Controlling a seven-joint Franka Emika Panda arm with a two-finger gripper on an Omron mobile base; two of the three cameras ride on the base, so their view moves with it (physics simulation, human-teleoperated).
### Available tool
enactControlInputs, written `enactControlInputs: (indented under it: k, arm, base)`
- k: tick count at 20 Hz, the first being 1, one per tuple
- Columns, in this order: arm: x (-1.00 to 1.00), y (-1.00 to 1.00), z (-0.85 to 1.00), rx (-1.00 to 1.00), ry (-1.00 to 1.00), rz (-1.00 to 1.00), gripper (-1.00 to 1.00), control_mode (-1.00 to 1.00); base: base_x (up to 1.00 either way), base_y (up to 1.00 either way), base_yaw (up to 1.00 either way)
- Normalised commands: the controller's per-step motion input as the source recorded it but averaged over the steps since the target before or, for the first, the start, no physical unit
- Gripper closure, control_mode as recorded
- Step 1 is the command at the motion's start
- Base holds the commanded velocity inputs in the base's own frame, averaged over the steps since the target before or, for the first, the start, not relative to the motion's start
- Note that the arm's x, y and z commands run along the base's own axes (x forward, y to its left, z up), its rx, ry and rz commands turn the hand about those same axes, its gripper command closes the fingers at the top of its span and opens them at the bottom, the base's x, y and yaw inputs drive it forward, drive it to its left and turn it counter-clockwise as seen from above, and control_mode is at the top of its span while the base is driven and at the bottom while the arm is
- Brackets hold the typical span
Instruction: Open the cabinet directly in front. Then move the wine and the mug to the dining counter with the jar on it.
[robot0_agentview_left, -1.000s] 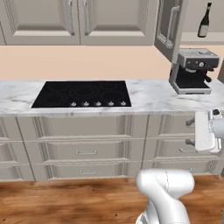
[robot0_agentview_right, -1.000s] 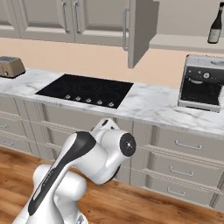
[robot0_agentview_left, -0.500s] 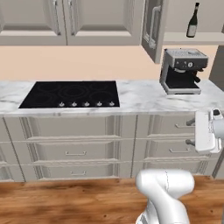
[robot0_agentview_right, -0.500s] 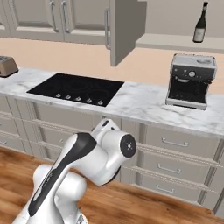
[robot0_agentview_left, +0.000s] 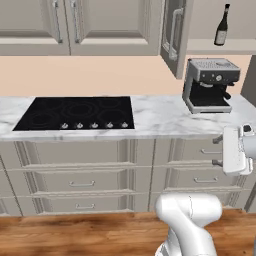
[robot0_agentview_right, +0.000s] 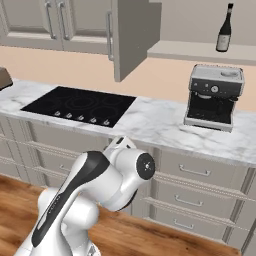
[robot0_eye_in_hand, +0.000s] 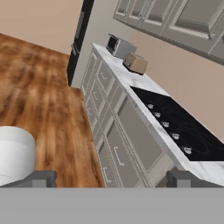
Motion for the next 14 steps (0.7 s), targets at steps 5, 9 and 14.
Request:
enactControlInputs:
  k: [5, 9, 14]
  arm:
    - [0.00, 0.00, 0.00, 0.00, 0.00, 0.00, -1.00, 1.00]
    - [0.00, 0.00, 0.00, 0.00, 0.00, 0.00, -1.00, 1.00]
    - [0.00, 0.00, 0.00, 0.00, 0.00, 0.00, -1.00, 1.00]
  base:
    - [0.47, -0.48, 0.00]
    - [0.49, -0.50, 0.00]
    - [0.50, -0.43, 0.00]
